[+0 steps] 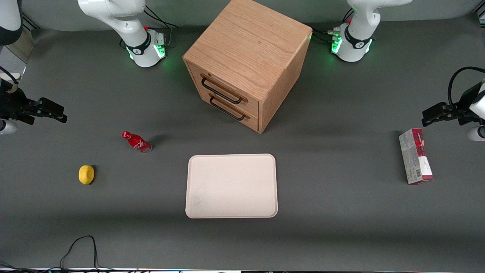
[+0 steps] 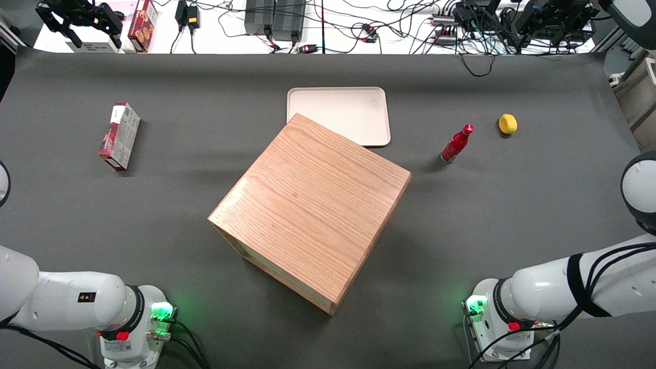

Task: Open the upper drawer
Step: 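Move the right gripper to the upper drawer's black handle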

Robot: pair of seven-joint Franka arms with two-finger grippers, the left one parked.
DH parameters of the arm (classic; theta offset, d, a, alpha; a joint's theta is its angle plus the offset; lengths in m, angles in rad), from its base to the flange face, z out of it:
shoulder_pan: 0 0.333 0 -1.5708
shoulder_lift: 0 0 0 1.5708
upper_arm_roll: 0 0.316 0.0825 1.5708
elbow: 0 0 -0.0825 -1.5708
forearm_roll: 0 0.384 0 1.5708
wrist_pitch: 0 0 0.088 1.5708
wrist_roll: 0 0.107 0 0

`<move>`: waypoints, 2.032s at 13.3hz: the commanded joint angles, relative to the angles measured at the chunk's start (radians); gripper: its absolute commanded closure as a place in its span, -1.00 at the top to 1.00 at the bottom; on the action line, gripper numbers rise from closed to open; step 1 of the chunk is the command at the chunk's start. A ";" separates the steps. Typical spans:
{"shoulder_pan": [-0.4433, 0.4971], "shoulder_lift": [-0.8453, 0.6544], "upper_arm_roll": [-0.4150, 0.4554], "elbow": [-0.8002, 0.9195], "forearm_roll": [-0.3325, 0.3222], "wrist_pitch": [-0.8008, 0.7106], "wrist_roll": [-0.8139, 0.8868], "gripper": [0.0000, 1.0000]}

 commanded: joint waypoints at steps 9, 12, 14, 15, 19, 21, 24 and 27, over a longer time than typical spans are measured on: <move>0.122 0.060 0.011 0.039 0.065 -0.001 0.011 1.00; 0.247 0.120 0.010 0.098 0.056 0.004 0.020 1.00; 0.320 0.145 0.011 0.108 0.058 0.005 0.016 1.00; 0.352 0.149 0.011 0.108 0.061 0.007 0.013 1.00; 0.527 0.204 0.011 0.122 0.056 0.008 0.010 1.00; 0.605 0.227 0.011 0.128 0.055 0.023 0.010 1.00; 0.679 0.229 0.011 0.113 0.051 0.057 0.005 1.00; 0.708 0.221 0.011 0.084 0.053 0.059 -0.106 1.00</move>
